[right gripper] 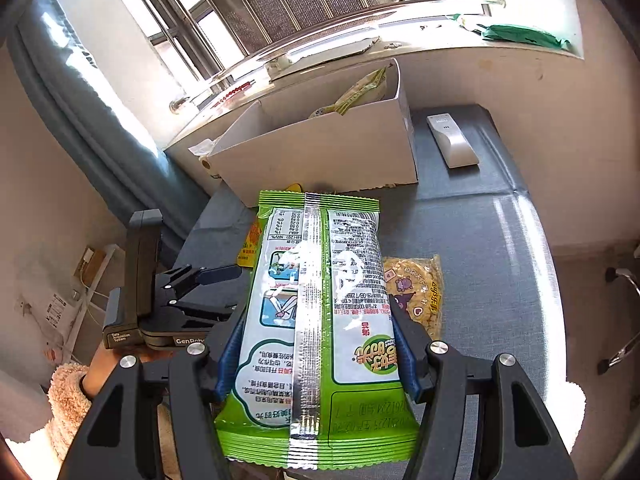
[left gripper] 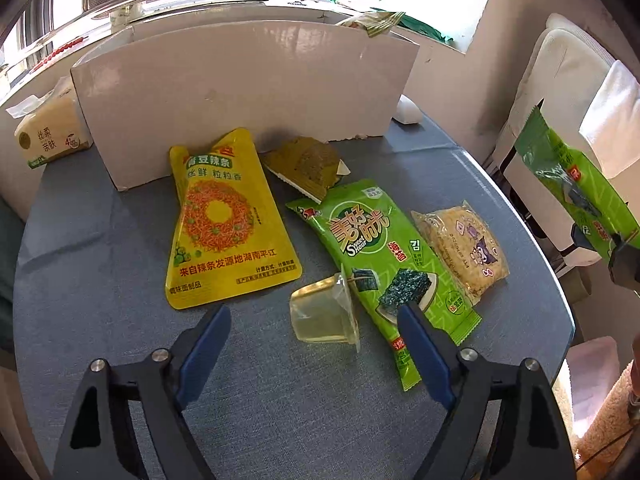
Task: Organize snacks
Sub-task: 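Grasp the long green silver-seamed bag with the right tool, then grasp the second clear jelly cup with the left tool while the right tool lifts the green bag, then lower the green bag and jelly cup into the white box, open both tools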
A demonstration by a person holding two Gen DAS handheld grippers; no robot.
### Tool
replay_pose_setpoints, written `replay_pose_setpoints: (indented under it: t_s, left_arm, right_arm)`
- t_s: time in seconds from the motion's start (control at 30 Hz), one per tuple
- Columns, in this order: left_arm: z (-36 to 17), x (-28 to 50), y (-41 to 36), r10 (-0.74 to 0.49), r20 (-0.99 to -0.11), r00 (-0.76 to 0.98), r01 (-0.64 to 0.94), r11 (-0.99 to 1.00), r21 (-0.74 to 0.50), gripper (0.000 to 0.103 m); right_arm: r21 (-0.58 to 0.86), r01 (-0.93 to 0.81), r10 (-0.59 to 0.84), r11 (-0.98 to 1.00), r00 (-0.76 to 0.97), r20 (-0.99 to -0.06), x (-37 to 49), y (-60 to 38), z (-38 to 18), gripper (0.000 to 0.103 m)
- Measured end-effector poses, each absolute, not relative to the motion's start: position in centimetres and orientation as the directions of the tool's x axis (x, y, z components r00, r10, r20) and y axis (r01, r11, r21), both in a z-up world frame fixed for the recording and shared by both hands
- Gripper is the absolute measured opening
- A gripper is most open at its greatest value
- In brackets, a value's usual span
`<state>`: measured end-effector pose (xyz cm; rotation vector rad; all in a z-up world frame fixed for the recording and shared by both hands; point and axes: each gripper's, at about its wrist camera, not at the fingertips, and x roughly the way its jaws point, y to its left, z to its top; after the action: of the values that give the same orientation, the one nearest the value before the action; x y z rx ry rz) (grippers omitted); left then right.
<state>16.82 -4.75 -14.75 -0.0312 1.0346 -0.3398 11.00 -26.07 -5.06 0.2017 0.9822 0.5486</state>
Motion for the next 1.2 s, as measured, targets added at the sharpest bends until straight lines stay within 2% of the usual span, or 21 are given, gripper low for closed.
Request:
replay_pose_setpoints:
  t_s: [0.03,0.07,0.33,0.5,0.73,0.83,0.97,1.0,1.03,1.07,1.1,1.13,1.2]
  left_arm:
    - [-15.0,16.9,-5.0,-0.28,-0.84,0.465,0.268,0.949,-0.167,0.048]
    - [-15.3,16.9,-5.2,-0.286,-0.846,0.451,0.281,0.945,-0.169,0.035]
    - [-13.4,14.8,-3.0,-0.302,-0.792,0.531,0.264,0.947,-0.184,0.033]
    - [-8.4,15.2,-0.2,-0.324,-0.701,0.636,0.241,0.946,-0.218,0.033]
    - [-1.1,22.3,3.0,-0.298,-0.576,0.761,0.19,0.952,-0.242,0.033]
    - [0.3,25.7,3.8,-0.298,-0.569,0.767,0.178,0.95,-0.258,0.033]
    - [-0.2,30.5,2.7,-0.258,-0.616,0.744,0.162,0.964,-0.208,0.033]
    - [-0.5,31.3,2.7,-0.26,-0.623,0.738,0.153,0.963,-0.221,0.034]
    - [-0.8,31.8,2.8,-0.26,-0.63,0.732,0.136,0.961,-0.239,0.05]
    - [-1.2,32.3,2.9,-0.259,-0.646,0.718,0.12,0.96,-0.252,0.069]
    - [-1.5,32.7,2.9,-0.248,-0.657,0.712,0.098,0.961,-0.257,0.102]
    - [-1.8,32.3,3.0,-0.235,-0.652,0.721,0.086,0.964,-0.253,0.103]
    - [-2.2,32.2,2.9,-0.234,-0.657,0.716,0.088,0.965,-0.248,0.103]
  right_arm:
    - [0.406,-0.34,0.524,0.848,0.432,-0.734,10.9,-26.3,-5.4,0.066]
    - [0.412,-0.334,0.526,0.848,0.43,-0.734,10.7,-26.6,-5.7,0.066]
    - [0.44,-0.334,0.55,0.834,0.43,-0.716,11.1,-26.6,-6.6,0.066]
    - [0.405,-0.387,0.554,0.829,0.462,-0.693,13.3,-24.7,-4.2,0.066]
    - [0.344,-0.417,0.534,0.842,0.553,-0.639,22.1,-20.8,1.7,0.066]
    - [0.311,-0.375,0.482,0.873,0.567,-0.668,27.2,-18.9,2.4,0.066]
    - [0.353,-0.309,0.468,0.883,0.519,-0.715,32.4,-17.5,1.4,0.067]
    - [0.361,-0.29,0.463,0.886,0.519,-0.718,33.4,-17.4,1.0,0.069]
    - [0.362,-0.283,0.46,0.888,0.525,-0.716,34.0,-17.3,0.8,0.074]
    - [0.353,-0.284,0.453,0.892,0.528,-0.719,34.5,-17.2,0.7,0.083]
    - [0.341,-0.277,0.438,0.899,0.524,-0.73,34.8,-17.0,0.6,0.09]
    - [0.342,-0.268,0.434,0.901,0.515,-0.74,34.9,-17.0,0.5,0.103]
    - [0.359,-0.276,0.452,0.892,0.517,-0.727,34.3,-17.2,0.9,0.103]
